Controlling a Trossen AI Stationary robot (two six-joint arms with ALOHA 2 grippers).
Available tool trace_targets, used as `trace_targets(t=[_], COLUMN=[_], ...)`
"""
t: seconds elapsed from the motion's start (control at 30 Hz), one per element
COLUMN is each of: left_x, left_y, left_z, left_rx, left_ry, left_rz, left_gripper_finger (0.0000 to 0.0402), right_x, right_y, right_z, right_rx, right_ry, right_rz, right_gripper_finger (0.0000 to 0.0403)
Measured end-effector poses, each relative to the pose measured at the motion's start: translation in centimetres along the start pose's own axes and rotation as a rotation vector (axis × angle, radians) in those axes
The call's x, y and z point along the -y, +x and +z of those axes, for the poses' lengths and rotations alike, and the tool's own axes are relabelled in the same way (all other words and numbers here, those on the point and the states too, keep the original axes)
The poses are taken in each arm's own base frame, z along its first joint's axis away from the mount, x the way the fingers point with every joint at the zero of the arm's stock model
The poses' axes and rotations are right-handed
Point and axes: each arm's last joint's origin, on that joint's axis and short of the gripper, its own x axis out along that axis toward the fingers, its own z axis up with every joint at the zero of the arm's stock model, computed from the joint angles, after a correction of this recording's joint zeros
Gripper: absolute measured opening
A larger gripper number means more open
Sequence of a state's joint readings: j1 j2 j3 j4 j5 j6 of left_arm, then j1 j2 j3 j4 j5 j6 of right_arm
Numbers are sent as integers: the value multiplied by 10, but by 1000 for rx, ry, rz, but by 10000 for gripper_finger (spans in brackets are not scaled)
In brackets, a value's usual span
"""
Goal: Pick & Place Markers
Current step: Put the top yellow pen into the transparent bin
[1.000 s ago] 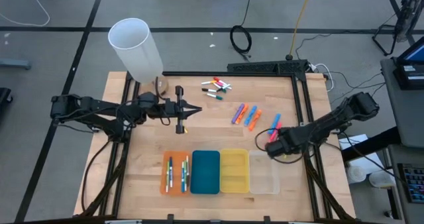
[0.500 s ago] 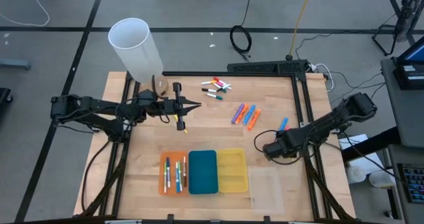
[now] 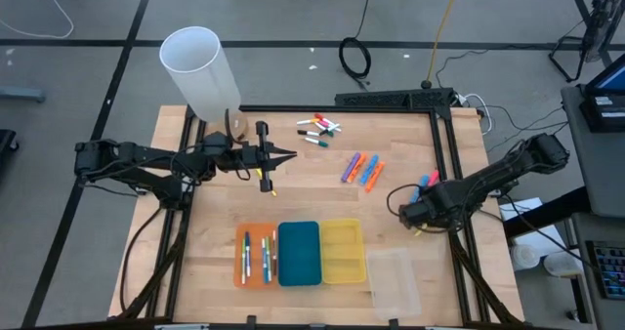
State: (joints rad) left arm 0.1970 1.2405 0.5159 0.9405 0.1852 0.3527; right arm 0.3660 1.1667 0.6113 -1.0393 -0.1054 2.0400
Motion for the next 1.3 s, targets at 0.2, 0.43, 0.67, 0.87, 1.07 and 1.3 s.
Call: trace_targets(t=[0.2,0.43,0.67,0.87,1.07,1.3], left_x=[0,1,1,1,1,1], left_y=[0,0,0,0,0,0], left_z=[0,0,0,0,0,0], left_rx=[-3,-4,-4,-4,-4,-4], left_ry=[-36,-52,-48,-46,-45,-43], left_rz=[-1,-4,-4,-4,-4,-3], left_gripper_finger=[24,24,24,24,24,24], right_x=[0,-1,-2,-3,-7,-22], right_y=[13,41,42,42,39,16], right_z=[1,3,3,3,3,1], right_rx=[21,40,46,63,112,314], right_ry=[40,34,6,-28,-90,-208], right_rz=[-98,-156,-153,-130,-94,47], right_gripper_finger=[137,114,83,25,22,14])
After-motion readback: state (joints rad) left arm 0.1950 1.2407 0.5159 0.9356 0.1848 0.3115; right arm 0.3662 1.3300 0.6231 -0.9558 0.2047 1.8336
